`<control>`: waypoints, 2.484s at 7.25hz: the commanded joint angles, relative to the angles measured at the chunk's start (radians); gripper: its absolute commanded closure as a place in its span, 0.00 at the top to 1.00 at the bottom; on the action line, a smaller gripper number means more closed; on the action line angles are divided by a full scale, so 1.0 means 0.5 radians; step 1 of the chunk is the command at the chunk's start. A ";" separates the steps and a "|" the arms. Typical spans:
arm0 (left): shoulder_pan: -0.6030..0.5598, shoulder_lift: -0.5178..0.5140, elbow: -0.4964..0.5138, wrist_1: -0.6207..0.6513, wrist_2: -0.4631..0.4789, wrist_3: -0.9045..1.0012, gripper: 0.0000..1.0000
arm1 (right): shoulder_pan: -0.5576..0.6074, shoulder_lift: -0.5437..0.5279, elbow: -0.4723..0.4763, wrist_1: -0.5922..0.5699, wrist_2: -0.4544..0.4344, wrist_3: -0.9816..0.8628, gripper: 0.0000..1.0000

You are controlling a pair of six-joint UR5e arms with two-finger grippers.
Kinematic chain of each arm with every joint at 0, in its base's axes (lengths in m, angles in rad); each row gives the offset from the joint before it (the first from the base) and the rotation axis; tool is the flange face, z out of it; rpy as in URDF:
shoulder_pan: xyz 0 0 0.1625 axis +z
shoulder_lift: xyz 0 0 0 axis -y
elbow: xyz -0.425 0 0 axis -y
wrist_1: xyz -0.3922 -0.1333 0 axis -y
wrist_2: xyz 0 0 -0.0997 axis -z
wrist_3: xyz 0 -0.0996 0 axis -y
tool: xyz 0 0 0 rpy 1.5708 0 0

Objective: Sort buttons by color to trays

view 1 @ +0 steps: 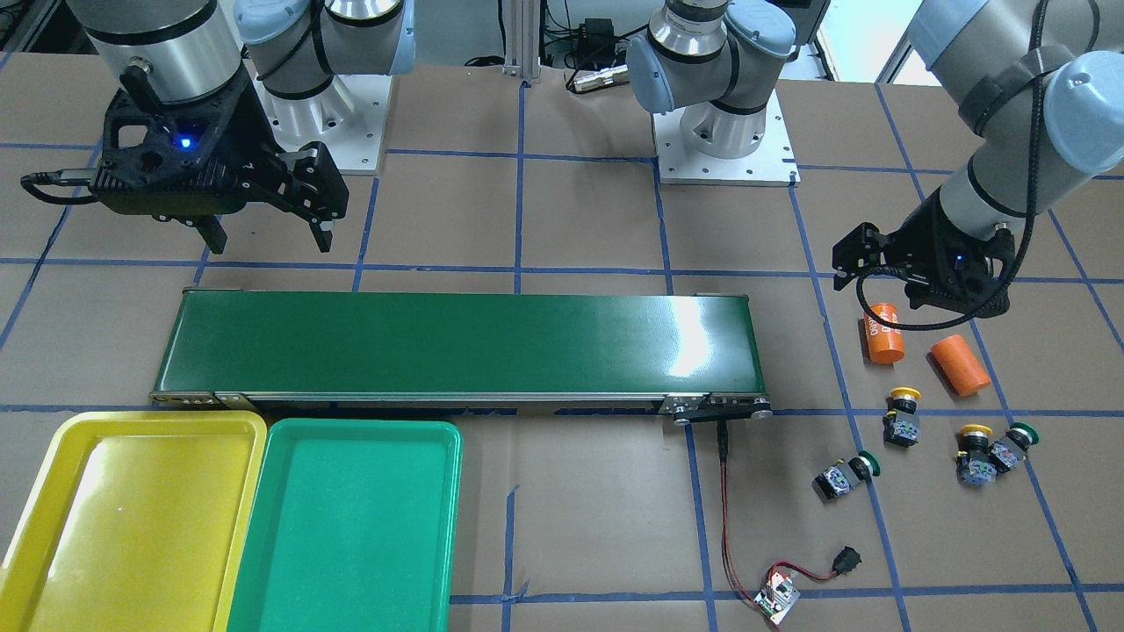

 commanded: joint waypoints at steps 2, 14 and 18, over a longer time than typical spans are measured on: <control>0.410 -0.084 -0.365 0.510 0.060 0.523 1.00 | 0.000 0.008 0.001 0.003 0.003 0.005 1.00; 0.441 -0.458 -0.517 0.882 0.204 0.525 0.00 | 0.000 0.026 0.020 -0.043 0.003 0.001 1.00; 0.048 -0.143 -0.330 0.677 0.106 0.592 0.00 | 0.003 0.023 0.023 -0.046 0.000 -0.002 1.00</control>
